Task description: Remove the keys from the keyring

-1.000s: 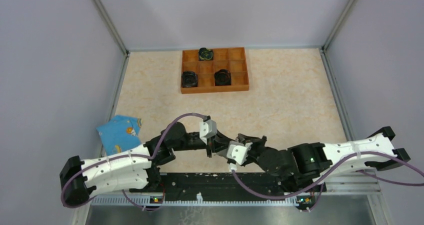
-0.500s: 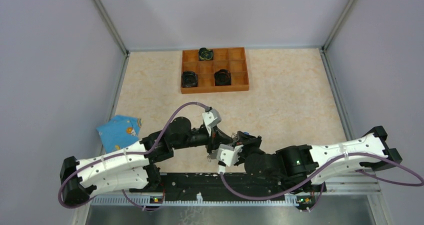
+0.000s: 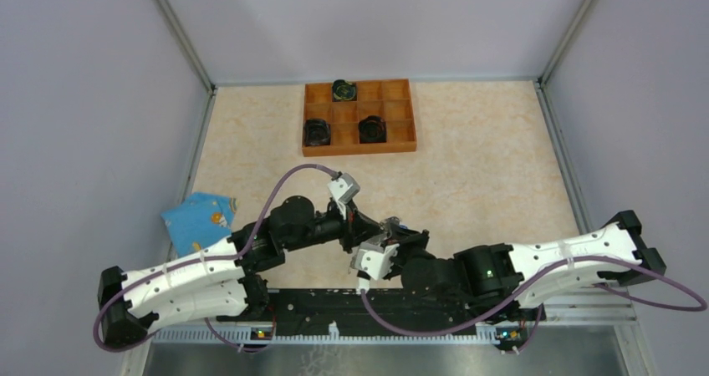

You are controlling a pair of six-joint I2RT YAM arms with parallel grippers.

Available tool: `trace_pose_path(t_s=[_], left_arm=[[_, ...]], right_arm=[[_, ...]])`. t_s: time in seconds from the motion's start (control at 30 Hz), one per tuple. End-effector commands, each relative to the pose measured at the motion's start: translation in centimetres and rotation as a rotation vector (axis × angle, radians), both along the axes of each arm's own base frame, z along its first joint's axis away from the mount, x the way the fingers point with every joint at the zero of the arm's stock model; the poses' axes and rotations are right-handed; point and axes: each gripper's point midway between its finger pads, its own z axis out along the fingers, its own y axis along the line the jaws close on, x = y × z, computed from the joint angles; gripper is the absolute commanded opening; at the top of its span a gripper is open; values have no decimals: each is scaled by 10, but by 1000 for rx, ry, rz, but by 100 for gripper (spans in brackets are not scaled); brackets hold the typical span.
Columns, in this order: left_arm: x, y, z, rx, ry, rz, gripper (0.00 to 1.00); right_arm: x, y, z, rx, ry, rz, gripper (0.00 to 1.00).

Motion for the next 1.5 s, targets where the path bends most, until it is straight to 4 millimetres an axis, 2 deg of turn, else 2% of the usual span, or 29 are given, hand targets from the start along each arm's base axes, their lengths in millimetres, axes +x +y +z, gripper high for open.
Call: trace_pose_path(t_s=[0.0, 0.3, 0.77, 1.17, 1.47], left_arm=[[16, 7, 33, -142, -21, 105, 0], [6, 2, 42, -187, -60, 29, 0], [0, 4, 53, -240, -67, 9, 0], [3, 1, 43, -215, -55, 19, 0], [1, 2, 45, -223, -60, 10, 0]], right_arm=[[-7, 13, 34, 238, 71, 14, 0], [0, 3, 39, 327, 78, -48, 0], [12, -7, 22, 321, 88, -100, 0], [14, -7, 29, 360, 100, -91, 0], [12, -7, 28, 389, 138, -83, 0]])
